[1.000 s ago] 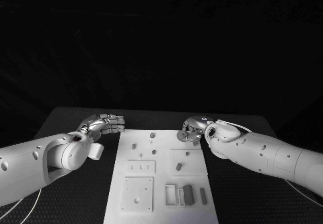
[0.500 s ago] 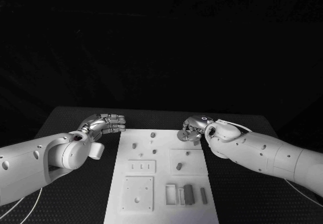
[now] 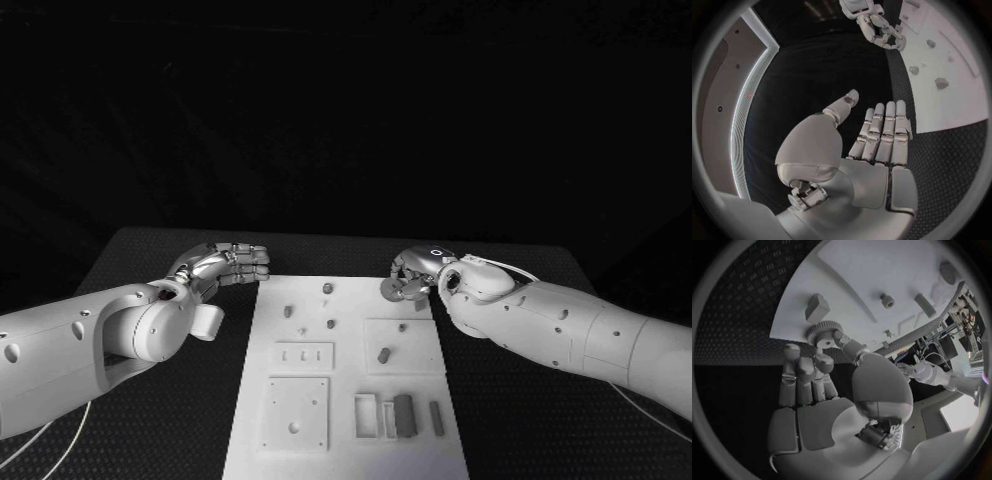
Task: Assemble the parts on the task board
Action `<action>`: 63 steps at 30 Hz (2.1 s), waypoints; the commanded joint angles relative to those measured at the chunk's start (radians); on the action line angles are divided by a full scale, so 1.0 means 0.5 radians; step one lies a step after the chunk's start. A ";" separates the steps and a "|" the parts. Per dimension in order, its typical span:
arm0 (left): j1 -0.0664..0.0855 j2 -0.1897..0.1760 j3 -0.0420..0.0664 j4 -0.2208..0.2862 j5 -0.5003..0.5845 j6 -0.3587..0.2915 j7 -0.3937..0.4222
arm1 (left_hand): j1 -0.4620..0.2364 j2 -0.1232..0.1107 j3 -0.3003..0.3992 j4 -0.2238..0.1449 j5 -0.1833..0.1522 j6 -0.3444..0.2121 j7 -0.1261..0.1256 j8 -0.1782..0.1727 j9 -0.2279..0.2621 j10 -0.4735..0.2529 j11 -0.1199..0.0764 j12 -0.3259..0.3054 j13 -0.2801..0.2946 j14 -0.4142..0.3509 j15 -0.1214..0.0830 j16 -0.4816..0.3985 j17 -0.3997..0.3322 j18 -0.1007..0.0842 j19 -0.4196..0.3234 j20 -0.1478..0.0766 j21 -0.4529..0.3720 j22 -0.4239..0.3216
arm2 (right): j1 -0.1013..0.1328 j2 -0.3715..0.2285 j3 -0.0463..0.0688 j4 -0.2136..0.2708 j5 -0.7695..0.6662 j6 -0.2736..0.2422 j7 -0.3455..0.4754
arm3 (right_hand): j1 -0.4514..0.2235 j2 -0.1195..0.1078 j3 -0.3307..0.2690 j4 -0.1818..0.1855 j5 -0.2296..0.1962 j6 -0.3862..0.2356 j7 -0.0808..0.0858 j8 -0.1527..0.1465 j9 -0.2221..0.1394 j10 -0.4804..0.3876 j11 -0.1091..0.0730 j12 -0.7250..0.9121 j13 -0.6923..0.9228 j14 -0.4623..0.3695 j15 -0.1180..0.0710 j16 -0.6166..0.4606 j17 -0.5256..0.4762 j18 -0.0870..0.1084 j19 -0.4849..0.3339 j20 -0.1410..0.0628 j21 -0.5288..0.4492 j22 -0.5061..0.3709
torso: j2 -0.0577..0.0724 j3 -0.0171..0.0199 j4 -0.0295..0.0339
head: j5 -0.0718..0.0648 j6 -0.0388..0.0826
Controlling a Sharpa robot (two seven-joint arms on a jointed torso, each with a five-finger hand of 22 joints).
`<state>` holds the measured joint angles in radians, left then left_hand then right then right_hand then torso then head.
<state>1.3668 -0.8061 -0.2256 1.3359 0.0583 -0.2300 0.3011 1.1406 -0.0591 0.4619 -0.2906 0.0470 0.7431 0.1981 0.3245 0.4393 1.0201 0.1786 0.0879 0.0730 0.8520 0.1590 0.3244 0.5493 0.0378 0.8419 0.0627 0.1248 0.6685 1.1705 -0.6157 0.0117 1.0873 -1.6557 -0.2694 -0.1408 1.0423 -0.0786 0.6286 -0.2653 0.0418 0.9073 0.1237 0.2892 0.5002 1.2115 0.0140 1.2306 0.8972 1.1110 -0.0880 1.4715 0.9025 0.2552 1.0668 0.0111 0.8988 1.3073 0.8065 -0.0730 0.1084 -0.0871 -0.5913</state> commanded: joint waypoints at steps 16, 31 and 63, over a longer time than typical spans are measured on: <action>0.002 -0.011 0.002 0.015 0.006 0.019 0.013 | -0.005 0.007 -0.010 0.001 0.006 -0.012 0.015 -0.007 -0.003 -0.014 0.002 -0.008 -0.002 0.006 0.014 -0.013 0.003 0.025 0.003 0.006 -0.011 -0.003 | -0.014 -0.019 -0.008 0.104 -0.178 -0.120 -0.119 | 0.001 0.053 -0.020 -0.046 0.014 0.079 -0.020 0.032 0.038 0.029 -0.026 0.019 0.001 0.025 -0.030 0.028 0.001 0.013 0.013 -0.014 0.030 0.037 | 0.000 -0.0015 0.001 | 0.009 0.004; 0.003 -0.014 0.002 0.022 0.006 0.016 0.013 | -0.005 0.008 -0.010 0.000 0.007 -0.011 0.014 -0.007 -0.003 -0.013 0.002 -0.009 -0.002 0.006 0.014 -0.014 0.003 0.025 0.003 0.006 -0.012 -0.003 | 0.019 -0.056 0.008 0.386 -0.307 -0.247 -0.222 | -0.005 0.022 -0.018 -0.043 0.014 0.091 -0.027 0.033 0.042 0.046 -0.033 0.014 -0.005 0.042 -0.037 0.026 -0.003 0.013 0.030 -0.023 0.035 0.033 | -0.002 -0.0020 0.001 | 0.019 0.015; 0.003 0.011 0.003 0.037 0.006 0.019 0.013 | -0.002 0.007 -0.010 0.000 0.007 -0.010 0.012 -0.006 -0.003 -0.012 0.001 -0.010 -0.001 0.007 0.013 -0.016 0.005 0.025 0.004 0.006 -0.014 -0.003 | 0.002 0.314 -0.078 0.291 -0.465 -0.228 -0.197 | -0.014 -0.023 -0.007 -0.037 0.014 0.083 -0.027 0.021 0.040 0.057 -0.033 0.003 -0.013 0.055 -0.039 0.017 -0.011 0.013 0.043 -0.030 0.031 0.026 | 0.001 -0.0013 0.006 | 0.041 0.014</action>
<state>1.3672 -0.8038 -0.2253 1.3474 0.0584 -0.2306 0.3001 1.1406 -0.0591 0.4619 -0.2906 0.0470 0.7431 0.1981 0.3245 0.4395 1.0201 0.1786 0.0880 0.0732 0.8520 0.1590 0.3206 0.5508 0.0400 0.8419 0.0627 0.1210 0.6687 1.1713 -0.4590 -0.0275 1.2362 -1.8696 -0.3850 -0.2439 1.0320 -0.0848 0.6245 -0.2878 0.0425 0.9255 0.1095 0.3004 0.5002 1.2333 -0.0002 1.2344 0.8922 1.1329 -0.1052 1.4820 0.8978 0.2472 1.0848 -0.0033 0.9120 1.3080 0.8069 -0.0742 0.1127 -0.0687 -0.5839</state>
